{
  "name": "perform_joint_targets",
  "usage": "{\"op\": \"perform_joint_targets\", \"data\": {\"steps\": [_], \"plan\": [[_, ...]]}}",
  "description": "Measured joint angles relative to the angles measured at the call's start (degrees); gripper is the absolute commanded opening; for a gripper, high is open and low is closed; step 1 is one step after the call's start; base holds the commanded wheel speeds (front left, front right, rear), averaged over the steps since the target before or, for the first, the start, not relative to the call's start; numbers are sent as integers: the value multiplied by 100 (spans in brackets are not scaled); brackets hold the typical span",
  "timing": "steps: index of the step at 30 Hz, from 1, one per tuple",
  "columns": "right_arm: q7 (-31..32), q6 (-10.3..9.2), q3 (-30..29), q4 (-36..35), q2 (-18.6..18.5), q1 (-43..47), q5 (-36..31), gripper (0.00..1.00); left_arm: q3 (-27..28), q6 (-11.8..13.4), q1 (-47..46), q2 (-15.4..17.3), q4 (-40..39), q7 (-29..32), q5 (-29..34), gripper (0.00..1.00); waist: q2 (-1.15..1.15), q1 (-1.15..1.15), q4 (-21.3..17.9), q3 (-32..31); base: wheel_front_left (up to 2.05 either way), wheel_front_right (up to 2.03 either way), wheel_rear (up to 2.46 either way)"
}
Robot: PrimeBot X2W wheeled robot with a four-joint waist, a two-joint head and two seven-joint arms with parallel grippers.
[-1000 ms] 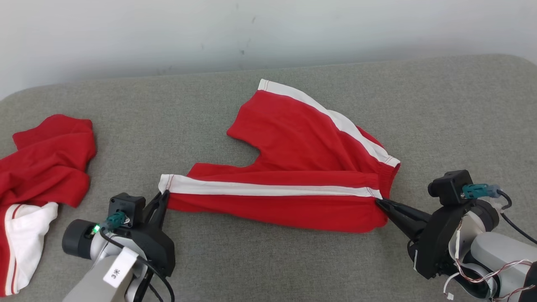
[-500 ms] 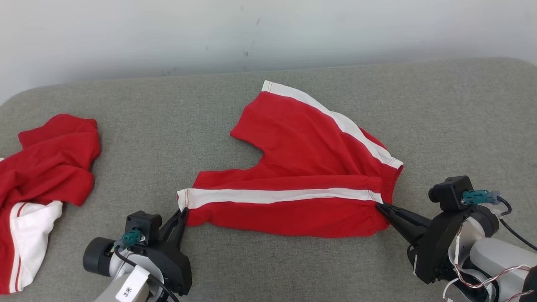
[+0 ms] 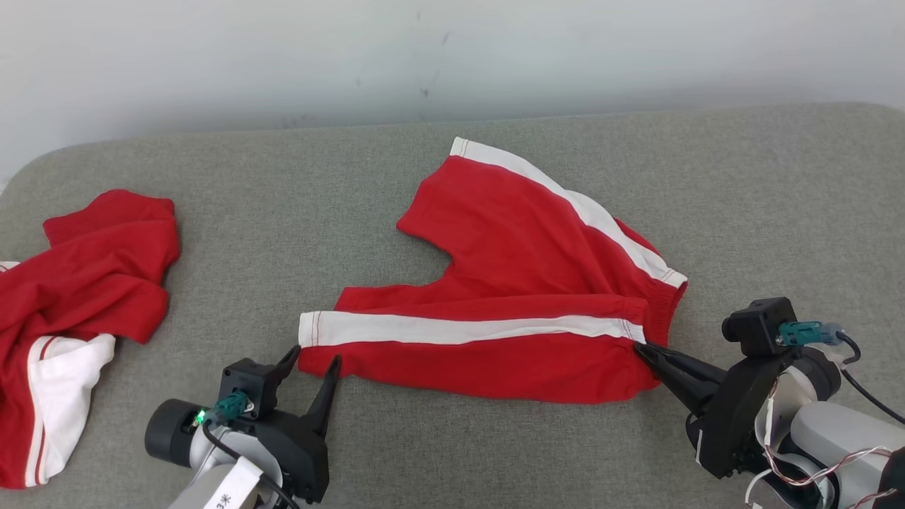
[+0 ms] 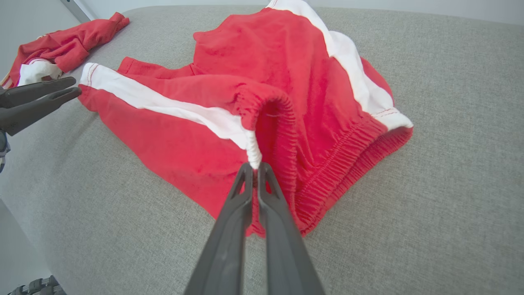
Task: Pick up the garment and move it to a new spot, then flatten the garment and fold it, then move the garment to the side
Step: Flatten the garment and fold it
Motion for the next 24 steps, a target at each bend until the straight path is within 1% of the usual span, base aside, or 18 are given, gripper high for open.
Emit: {"op": "perform_joint_targets", "data": {"steps": [2, 5, 6, 7, 8, 9, 12, 14, 18, 19, 21, 22, 24], "plan": [[1, 2, 7, 2, 14, 0, -1, 0, -2, 0, 47, 8, 1, 8, 0, 83, 0, 0, 7, -1, 0, 0, 0], [1, 3, 16, 9, 35, -1, -27, 0, 11, 1, 55, 15, 14, 58, -7, 80, 0, 0, 7, -1, 0, 0, 0], [1, 4, 20, 12, 38, -1, -31, 0, 33, 7, 55, 15, 25, 62, -9, 81, 0, 0, 6, -1, 0, 0, 0], [1, 11, 22, 13, 41, -1, -31, 0, 43, 7, 52, 26, 42, 78, -9, 85, 0, 0, 2, -1, 0, 0, 0], [1, 11, 23, 13, 43, -2, -31, 0, 47, 7, 52, 46, 59, 87, -9, 87, 0, 0, -3, 0, 0, 0, 0], [2, 11, 25, 14, 44, -2, -31, 0, 66, 8, 52, 64, 82, 100, -12, 92, 0, 0, -10, 1, 0, 0, 0], [2, 21, 32, 16, 45, -2, -32, 0, 103, 27, 37, 93, 112, 125, -32, 91, 0, 0, -32, 4, 0, 0, 0], [2, 30, 32, 24, 45, -2, -32, 0, 114, 34, 26, 91, 112, 133, -47, 87, 0, 0, -48, 9, 0, 0, 0], [4, 53, 33, 32, 44, -5, -32, 0, 127, 7, -3, 91, 143, 152, -59, 87, 0, 0, -85, 22, 0, 0, 0], [4, 53, 33, 33, 44, -5, -32, 0, 132, -1, -19, 89, 157, 162, -66, 85, 0, 0, -94, 26, 0, 0, 0], [4, 53, 33, 35, 45, -8, -32, 0, 140, -2, -66, 89, 179, 202, -67, 77, 0, 0, -115, 32, 0, 0, 0], [4, 53, 33, 34, 45, -8, -32, 0, 145, -2, -71, 87, 182, 202, -77, 48, 0, 0, -125, 35, 0, 0, 0], [4, 53, 33, 34, 45, -8, -32, 0, 145, -3, -71, 81, 205, 203, -156, 31, 0, 0, -142, 39, 0, 0, 0]]}}
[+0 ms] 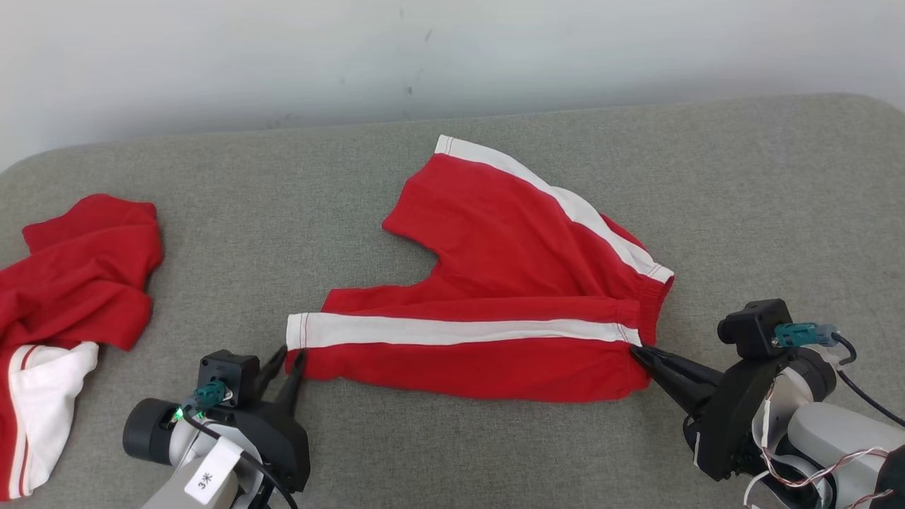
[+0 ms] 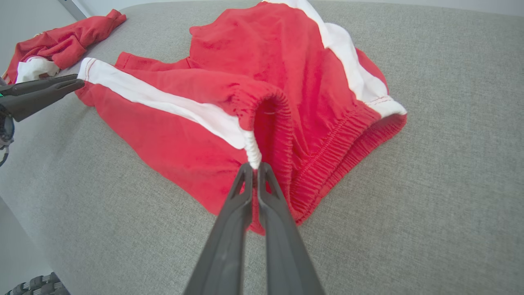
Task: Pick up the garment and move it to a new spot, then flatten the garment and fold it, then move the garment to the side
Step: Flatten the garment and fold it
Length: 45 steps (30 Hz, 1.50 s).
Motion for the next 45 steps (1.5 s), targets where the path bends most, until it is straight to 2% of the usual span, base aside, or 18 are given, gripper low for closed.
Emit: {"op": "perform_joint_targets", "data": {"steps": [1, 2, 13, 17, 21, 24, 25, 27, 30, 31, 35, 38, 40, 42, 45], "plan": [[0, 0, 0, -1, 0, 0, 0, 0, -1, 0, -1, 1, 12, 0, -13, 6, 0, 0, -8, 2, 0, 0, 0], [0, 0, 0, -1, 0, 0, 0, 0, -2, 0, -2, 2, 21, 3, -13, 0, 0, 0, -14, 5, 0, 0, 0], [-75, -3, -42, 4, -19, 1, -1, 0, -21, 69, -26, 37, -198, -64, 76, 0, 0, 0, 16, -5, 0, 0, 0], [-288, -67, -186, 4, -94, -5, -60, 0, -42, 163, -165, 154, -560, -138, 355, 0, 0, 0, 78, -16, 0, 0, 0], [-385, -109, -292, -4, -85, -45, -60, 0, 191, 198, -223, 328, -894, -207, 257, 0, 0, 0, 126, -39, 0, 0, 0], [-348, -100, -302, -25, -67, -201, -57, 0, 378, -37, -224, 425, -1095, -207, -21, 0, 0, 0, 124, -14, 0, 0, 0], [-243, -14, -358, -24, 2, -343, 49, 0, 444, -296, -265, 474, -1145, -196, -236, 0, 0, 0, 103, 35, 0, 0, 0], [-83, 91, -430, 10, 160, -538, 211, 0, 722, -590, -344, 470, -1152, -92, -750, 0, 0, 0, 74, 105, 0, 0, 0], [265, 187, -525, 265, 470, -1112, 386, 0, 1047, -911, -892, 561, -1017, 197, -1148, 0, 0, 0, 18, 261, 0, 0, 0], [265, 187, -525, 265, 470, -1112, 386, 0, 1047, -911, -892, 561, -1017, 197, -1148, 0, 0, 0, 18, 261, 0, 0, 0], [886, 208, -722, 999, 961, -2262, 521, 0, 1210, -964, -2204, 671, -556, 765, -1279, 0, 0, 1, -71, 529, 0, 0, 0], [1212, 74, -998, 1771, 1280, -3543, 412, 0, 1296, -959, -3454, 681, -256, 1118, -1171, 0, 1, 2, -130, 754, 0, 0, 0], [1174, -51, -1270, 2208, 1339, -4608, 90, 0, 1376, -957, -4419, 690, -186, 1176, -958, 0, 1, 2, -157, 914, 0, 0, 0], [580, -198, -2017, 2223, 1522, -5717, 121, 0, 1852, -949, -5564, 572, -394, 922, -990, 0, -1, 1, -168, 1156, 0, 0, 0], [378, 49, -1948, 1915, 1517, -5920, 37, 0, 1769, -966, -5714, 525, -726, 836, -987, 0, -3, -2, -140, 1403, 0, 0, 0]]}}
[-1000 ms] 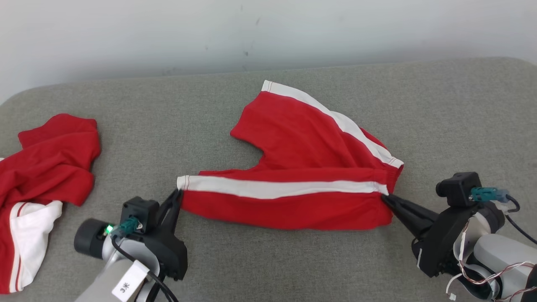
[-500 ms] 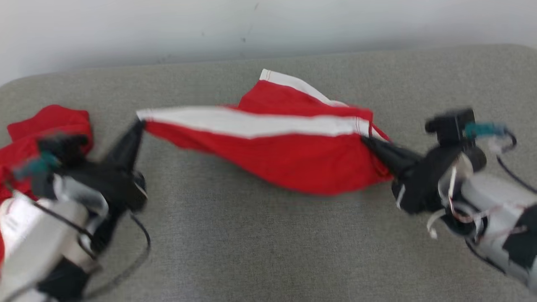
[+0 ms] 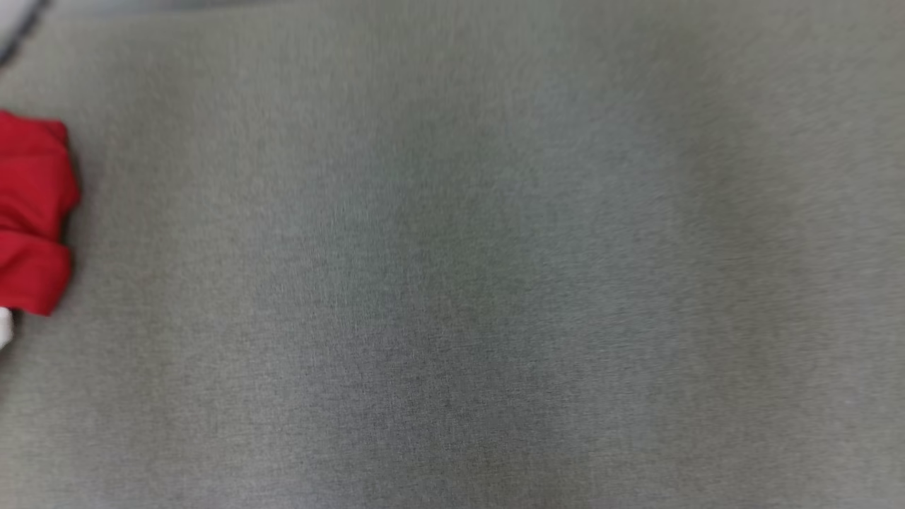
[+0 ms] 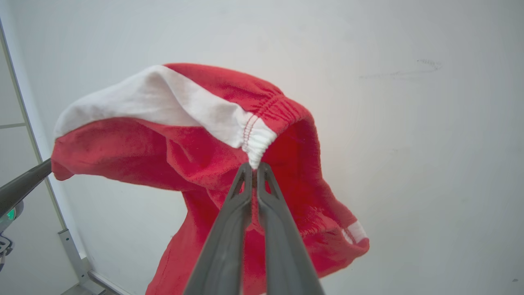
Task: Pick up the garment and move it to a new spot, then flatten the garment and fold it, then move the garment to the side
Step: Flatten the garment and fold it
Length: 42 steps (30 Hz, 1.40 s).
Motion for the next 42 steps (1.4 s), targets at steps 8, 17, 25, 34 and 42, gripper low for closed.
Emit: {"op": "perform_joint_targets", "data": {"steps": [8, 17, 25, 34, 42], "plan": [[-300, 413, 597, -304, -66, 1711, -16, 0, -134, -43, 1825, 243, 7, -420, -167, 0, 4, 4, 147, 606, 0, 0, 0], [-1057, 483, 836, -546, -627, 3825, 232, 0, -609, -92, 3691, 56, 153, -972, -185, 0, 4, 2, 221, 493, 0, 0, 0], [-1196, 505, 935, -953, -766, 5125, 475, 0, -868, -92, 4818, -79, 214, -1094, -172, 0, 3, 1, 191, -70, 0, 0, 0], [-1240, 505, 1100, -1022, -966, 5989, 525, 0, -1185, -18, 5626, -318, 337, -1146, -88, 0, 3, 0, 220, -798, 0, 0, 0], [-1243, 508, 1438, -1035, -1016, 6768, 316, 0, -1337, 209, 6451, -255, 447, -1151, 105, 0, 2, 0, 268, -1471, 0, 0, 0]]}}
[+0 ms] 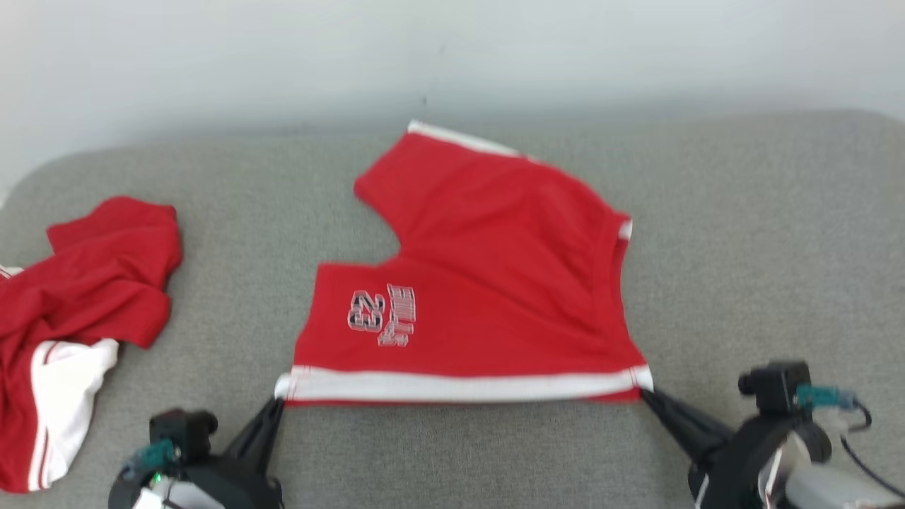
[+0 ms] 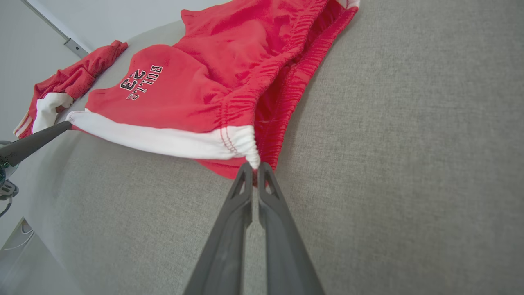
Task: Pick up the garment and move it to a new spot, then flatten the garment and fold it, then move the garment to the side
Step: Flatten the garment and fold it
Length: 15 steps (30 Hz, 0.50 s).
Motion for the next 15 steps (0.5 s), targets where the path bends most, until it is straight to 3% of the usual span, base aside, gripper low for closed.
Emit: {"op": "perform_joint_targets", "data": {"steps": [9, 15], "plan": [[-3, -15, 162, -188, -145, 968, 16, 0, -103, 189, 884, -16, -145, -1, -31, 0, 0, 0, 23, -734, 0, 0, 0], [-3, -209, 181, -267, -205, 1026, -14, 0, -211, 297, 1233, -2, -357, 5, -62, 0, 0, 1, 0, -1036, 0, 0, 0]]}}
